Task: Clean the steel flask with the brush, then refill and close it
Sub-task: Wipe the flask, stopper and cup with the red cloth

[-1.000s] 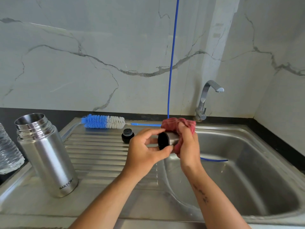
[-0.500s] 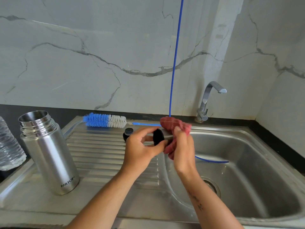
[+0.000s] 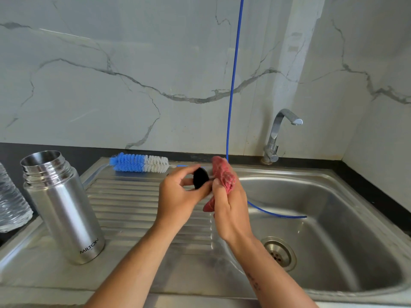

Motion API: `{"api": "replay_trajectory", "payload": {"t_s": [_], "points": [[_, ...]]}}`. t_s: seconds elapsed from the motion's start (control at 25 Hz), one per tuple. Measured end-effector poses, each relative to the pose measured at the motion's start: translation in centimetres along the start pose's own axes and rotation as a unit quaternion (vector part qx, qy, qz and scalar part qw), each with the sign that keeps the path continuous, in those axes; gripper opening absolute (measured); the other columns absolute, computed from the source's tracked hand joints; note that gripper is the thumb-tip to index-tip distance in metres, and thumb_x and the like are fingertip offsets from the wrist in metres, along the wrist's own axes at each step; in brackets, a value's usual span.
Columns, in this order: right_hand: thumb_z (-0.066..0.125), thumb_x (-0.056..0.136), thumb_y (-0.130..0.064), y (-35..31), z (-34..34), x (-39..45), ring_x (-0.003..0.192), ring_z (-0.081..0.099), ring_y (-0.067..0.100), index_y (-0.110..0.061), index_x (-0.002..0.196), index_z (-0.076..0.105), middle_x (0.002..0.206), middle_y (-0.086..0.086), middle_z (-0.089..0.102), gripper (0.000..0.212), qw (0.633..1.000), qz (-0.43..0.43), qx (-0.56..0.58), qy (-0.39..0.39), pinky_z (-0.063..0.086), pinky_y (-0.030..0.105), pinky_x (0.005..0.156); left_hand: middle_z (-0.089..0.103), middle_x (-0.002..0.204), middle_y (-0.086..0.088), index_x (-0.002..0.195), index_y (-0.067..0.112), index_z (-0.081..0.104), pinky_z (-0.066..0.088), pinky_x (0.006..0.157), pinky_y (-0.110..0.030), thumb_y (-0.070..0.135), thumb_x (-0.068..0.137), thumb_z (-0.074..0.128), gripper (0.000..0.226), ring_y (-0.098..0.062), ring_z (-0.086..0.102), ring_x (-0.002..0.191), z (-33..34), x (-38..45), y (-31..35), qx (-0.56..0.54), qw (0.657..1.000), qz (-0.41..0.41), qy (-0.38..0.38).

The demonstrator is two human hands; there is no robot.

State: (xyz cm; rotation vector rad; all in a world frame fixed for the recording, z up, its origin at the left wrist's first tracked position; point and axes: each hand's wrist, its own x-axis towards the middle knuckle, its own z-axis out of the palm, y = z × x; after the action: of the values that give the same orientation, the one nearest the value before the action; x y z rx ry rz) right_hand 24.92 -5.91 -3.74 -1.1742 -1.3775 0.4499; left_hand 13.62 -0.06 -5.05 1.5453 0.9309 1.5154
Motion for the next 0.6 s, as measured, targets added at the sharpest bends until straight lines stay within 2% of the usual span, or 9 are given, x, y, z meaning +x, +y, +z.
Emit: {"api": "replay_trajectory", "payload": {"t_s": [0.04,0.08,0.12,0.2,0.28,0.36,0.44,0.52,0.6], "points": [[0.044,0.099,-0.018,0.1,-0.4,0.3,0.113,0.063,-0.002,-0.022,0.136,0.062,0.130,-0.021,0.063,0.042,0.998,-0.053,-0.044,-0.009,0.052,0.031,0.100,0.076,0.101,0.003,0.106,0.029,0.077,0.059,0.076,-0.027,0.011,0.072,0.091,0.041,-0.018,0.074,0.093,0.4,-0.3,0.1,0.006,0.999,0.021,-0.028],[0.046,0.097,-0.019,0.4,-0.9,0.5,0.117,0.061,0.000,-0.024,0.132,0.065,0.127,-0.027,0.062,0.040,0.994,-0.075,-0.074,-0.012,0.050,0.039,0.106,0.075,0.101,0.005,0.103,0.027,0.077,0.060,0.076,-0.033,0.011,0.071,0.090,0.038,-0.021,0.073,0.095,0.7,-0.6,0.2,0.010,0.998,0.042,-0.047],[0.047,0.094,-0.022,0.4,-1.2,0.8,0.106,0.067,0.011,-0.024,0.119,0.069,0.112,-0.021,0.069,0.034,0.995,-0.061,-0.072,-0.006,0.055,0.047,0.097,0.073,0.102,0.006,0.102,0.026,0.077,0.062,0.077,-0.040,0.015,0.070,0.090,0.037,-0.023,0.072,0.097,0.7,-0.8,0.2,0.018,0.996,0.063,-0.058],[0.047,0.088,-0.035,0.6,-1.9,1.4,0.073,0.066,0.028,-0.016,0.093,0.067,0.082,0.002,0.069,0.028,0.998,0.004,-0.055,0.022,0.056,0.053,0.071,0.070,0.104,0.005,0.106,0.022,0.077,0.063,0.079,-0.042,0.016,0.067,0.093,0.042,-0.024,0.071,0.100,0.8,-1.4,0.3,0.028,0.992,0.093,-0.084],[0.047,0.080,-0.046,0.7,-2.5,1.9,0.070,0.065,0.034,-0.014,0.084,0.070,0.077,0.013,0.071,0.040,0.994,0.100,0.010,0.043,0.057,0.053,0.071,0.069,0.107,0.002,0.111,0.013,0.077,0.063,0.081,-0.034,0.009,0.066,0.096,0.049,-0.020,0.070,0.102,0.9,-1.7,0.4,0.036,0.985,0.122,-0.115],[0.046,0.081,-0.044,0.6,-3.4,2.4,0.076,0.066,0.037,-0.017,0.086,0.076,0.092,0.027,0.072,0.041,0.972,0.199,0.121,0.043,0.057,0.046,0.073,0.068,0.110,0.000,0.115,0.009,0.075,0.062,0.084,-0.030,0.005,0.065,0.096,0.054,-0.020,0.070,0.105,1.0,-2.0,0.4,0.034,0.981,0.141,-0.129],[0.041,0.093,-0.037,0.2,-3.8,2.5,0.081,0.070,0.045,-0.016,0.096,0.077,0.103,0.036,0.068,0.042,0.933,0.278,0.226,0.030,0.057,0.047,0.072,0.067,0.113,0.001,0.118,0.010,0.074,0.062,0.085,-0.033,0.005,0.065,0.096,0.057,-0.023,0.068,0.109,1.2,-1.9,0.3,0.011,0.983,0.140,-0.116],[0.039,0.099,-0.033,0.0,-3.4,2.3,0.089,0.072,0.050,-0.012,0.110,0.073,0.103,0.037,0.065,0.042,0.906,0.316,0.279,0.024,0.062,0.045,0.070,0.066,0.116,0.001,0.120,0.011,0.073,0.062,0.086,-0.035,0.004,0.067,0.094,0.058,-0.025,0.067,0.111,1.2,-1.6,0.1,-0.007,0.986,0.141,-0.084],[0.038,0.103,-0.035,-0.1,-2.5,2.0,0.094,0.073,0.046,-0.004,0.118,0.069,0.107,0.037,0.069,0.047,0.887,0.346,0.306,0.026,0.062,0.041,0.066,0.065,0.116,-0.001,0.122,0.010,0.072,0.062,0.087,-0.034,-0.001,0.069,0.090,0.058,-0.024,0.067,0.112,1.1,-1.4,-0.2,-0.002,0.988,0.147,-0.050]]}}
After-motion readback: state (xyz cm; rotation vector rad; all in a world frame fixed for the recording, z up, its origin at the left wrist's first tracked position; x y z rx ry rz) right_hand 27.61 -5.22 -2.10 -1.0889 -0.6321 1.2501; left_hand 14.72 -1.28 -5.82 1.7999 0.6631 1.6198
